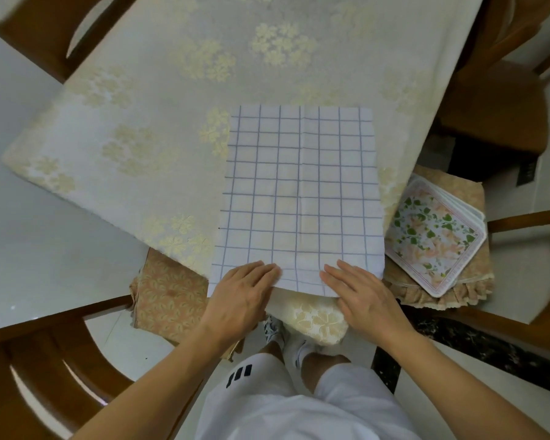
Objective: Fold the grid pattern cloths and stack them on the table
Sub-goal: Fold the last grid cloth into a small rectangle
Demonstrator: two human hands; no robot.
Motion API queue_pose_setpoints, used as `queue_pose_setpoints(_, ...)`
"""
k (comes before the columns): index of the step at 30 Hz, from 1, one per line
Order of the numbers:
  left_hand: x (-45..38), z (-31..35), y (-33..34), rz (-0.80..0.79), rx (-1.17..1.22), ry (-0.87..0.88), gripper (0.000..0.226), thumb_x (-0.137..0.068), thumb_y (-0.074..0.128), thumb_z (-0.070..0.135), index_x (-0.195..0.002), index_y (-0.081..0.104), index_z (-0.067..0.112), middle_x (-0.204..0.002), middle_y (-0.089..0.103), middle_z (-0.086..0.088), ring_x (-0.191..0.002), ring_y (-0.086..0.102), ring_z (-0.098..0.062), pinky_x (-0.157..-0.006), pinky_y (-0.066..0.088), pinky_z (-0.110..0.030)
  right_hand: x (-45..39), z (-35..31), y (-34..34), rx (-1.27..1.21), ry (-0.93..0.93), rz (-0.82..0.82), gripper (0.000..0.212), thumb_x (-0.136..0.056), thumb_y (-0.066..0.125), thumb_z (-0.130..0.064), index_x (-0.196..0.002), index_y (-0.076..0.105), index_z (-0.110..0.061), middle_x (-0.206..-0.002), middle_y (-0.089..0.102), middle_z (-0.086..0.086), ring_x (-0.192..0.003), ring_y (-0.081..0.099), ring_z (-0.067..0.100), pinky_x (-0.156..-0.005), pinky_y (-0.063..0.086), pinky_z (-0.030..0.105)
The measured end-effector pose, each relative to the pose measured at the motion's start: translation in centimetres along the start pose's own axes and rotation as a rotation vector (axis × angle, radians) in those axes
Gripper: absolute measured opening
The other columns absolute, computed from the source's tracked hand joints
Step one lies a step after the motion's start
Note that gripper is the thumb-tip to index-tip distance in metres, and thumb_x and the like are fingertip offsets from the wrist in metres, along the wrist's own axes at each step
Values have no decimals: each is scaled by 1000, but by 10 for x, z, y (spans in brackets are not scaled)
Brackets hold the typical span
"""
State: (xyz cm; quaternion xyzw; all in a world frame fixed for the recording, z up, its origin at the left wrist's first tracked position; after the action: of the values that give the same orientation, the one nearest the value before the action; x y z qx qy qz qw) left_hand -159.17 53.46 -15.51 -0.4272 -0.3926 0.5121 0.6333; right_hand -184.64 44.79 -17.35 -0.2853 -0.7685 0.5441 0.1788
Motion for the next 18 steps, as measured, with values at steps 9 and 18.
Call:
queue_pose_setpoints(9,38,24,-9,45,-60,-96,36,-98,42,29,-122,67,19,-120,70,2,-107,66,-19,-87,54,-34,37,0,-12,-33,6,-54,61,-73,80,6,-129,65,-14,-132,65,3,-125,60,28,-99,51,46)
queue_pose_setpoints(18,57,34,10,34,-77,-133,40,-93,54,30,-129,64,16,-131,65,0,-121,60,-22,-98,51,-41,47,4,-30,-149,54,-172,71,-69,82,8,-131,62,-21,-131,65,-5,-123,61,19,-93,52,36)
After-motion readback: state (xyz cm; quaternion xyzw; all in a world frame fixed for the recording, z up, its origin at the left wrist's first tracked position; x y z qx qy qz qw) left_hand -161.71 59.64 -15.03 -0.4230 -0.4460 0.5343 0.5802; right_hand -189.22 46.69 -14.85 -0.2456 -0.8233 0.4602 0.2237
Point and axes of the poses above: each hand's wrist, its own x-axis away from the middle knuckle, its own y-axis out of the palm, z = x × y, the point moved 2 cm from there along -x, towards the middle knuckle
